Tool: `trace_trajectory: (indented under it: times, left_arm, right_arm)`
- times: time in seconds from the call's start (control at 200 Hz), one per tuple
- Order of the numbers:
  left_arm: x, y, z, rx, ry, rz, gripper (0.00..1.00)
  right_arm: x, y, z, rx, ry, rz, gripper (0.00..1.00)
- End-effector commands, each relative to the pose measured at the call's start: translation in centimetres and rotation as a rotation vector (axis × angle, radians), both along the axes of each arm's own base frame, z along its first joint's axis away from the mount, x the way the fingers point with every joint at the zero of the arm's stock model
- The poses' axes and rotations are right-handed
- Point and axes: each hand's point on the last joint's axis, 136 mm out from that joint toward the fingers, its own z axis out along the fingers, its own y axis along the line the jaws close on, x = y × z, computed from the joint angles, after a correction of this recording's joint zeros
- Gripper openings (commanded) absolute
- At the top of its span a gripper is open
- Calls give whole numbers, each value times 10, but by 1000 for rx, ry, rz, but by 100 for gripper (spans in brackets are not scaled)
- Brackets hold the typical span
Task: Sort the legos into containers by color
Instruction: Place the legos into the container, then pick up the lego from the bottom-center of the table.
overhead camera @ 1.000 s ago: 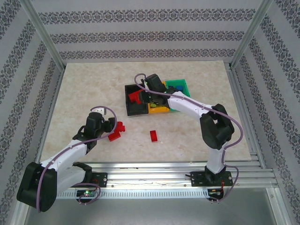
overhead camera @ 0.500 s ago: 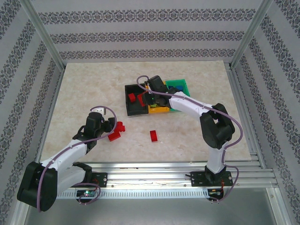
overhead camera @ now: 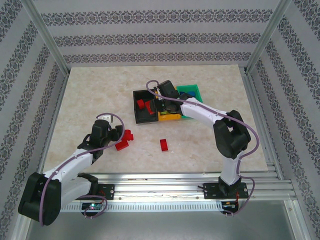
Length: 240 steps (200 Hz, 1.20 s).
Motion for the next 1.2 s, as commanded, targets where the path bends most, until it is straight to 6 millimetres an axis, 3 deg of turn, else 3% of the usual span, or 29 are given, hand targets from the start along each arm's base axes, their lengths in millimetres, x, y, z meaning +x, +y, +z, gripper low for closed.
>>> trace_trajectory:
  times: [0.0,0.23,0.4,0.7,0.884,1.194]
  left_arm:
    - [5,3,5,-12,-12,23,67]
    - [5,3,3,-15,-7,20,67]
    - [5,4,2,-11,0,24,67]
    - [5,2,3,-20,0,17,67]
    - [5,3,3,-15,0,21,67]
    - [5,2,1,-18,6,15,67]
  right_arm:
    - [5,8,4,22,1,6,56]
    - [7,23,16,48,-20,35,58]
    - [7,34,14,91,16,47,58]
    - [1,24,16,80,8,44,58]
    - [-31,20,13,75,34,97,58]
    - [-106,-13,-9,-15,22,160,58]
